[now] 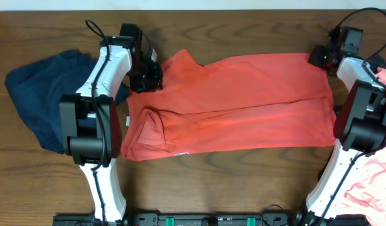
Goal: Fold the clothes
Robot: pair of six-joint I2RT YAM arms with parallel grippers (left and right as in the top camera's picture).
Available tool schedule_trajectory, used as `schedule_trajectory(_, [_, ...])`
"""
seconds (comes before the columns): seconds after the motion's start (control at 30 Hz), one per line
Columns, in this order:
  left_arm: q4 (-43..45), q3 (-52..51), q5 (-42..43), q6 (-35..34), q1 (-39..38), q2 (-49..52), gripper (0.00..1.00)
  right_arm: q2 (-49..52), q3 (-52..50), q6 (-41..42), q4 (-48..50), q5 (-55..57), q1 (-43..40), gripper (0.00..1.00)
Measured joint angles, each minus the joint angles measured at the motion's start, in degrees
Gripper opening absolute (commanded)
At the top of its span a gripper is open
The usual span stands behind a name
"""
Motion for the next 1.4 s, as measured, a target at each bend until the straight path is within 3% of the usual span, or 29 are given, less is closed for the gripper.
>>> schedule_trajectory(0.27, [-4.85, 0.00, -0.02, 0.74, 1.75, -4.90, 0.07, -10.29, -1.22, 0.46, -18.53, 0.48, -2.69, 0.01])
schedule_trajectory(0.47, [-13.75, 0.13, -0.26, 0.81, 1.73, -8.79, 0.07, -22.03, -0.96, -0.04, -36.50, 4.28, -5.03, 0.01])
schedule_trajectory(0.6, [-19.30, 0.17, -2.49, 0.87, 1.77, -8.74, 0.07, -23.28, -0.94, -0.24, -44.78, 7.43, -7.04, 0.01])
schedule_trajectory(0.83, [-26.21, 0.02, -4.66, 0.94, 1.75, -8.74, 0.07, -22.86, -1.09, -2.21, -52.94, 9.68, -9.27, 0.01])
schedule_trajectory(1.23, [-25.68, -10.32, -8.39, 0.96, 1.75, -8.76, 0.07, -22.86, -3.32, -4.07, -59.84, 14.14, -9.40, 0.01])
schedule_trajectory(1.3, [-25.59, -11.34, -8.79, 0.96, 1.75, -8.74, 0.11, -22.86, -4.68, -4.11, -59.60, 14.45, -9.40, 0.07])
schedule_trajectory(1.37, [-25.70, -11.96, -9.09, 1.42, 1.75, -8.76, 0.35, -22.86, -6.12, -4.00, -59.25, 14.64, -9.40, 0.43])
schedule_trajectory(1.4, [-25.86, -12.17, -9.29, 1.42, 1.77, -8.76, 0.41, -22.86, -6.82, -4.28, -58.99, 14.80, -9.46, 0.45])
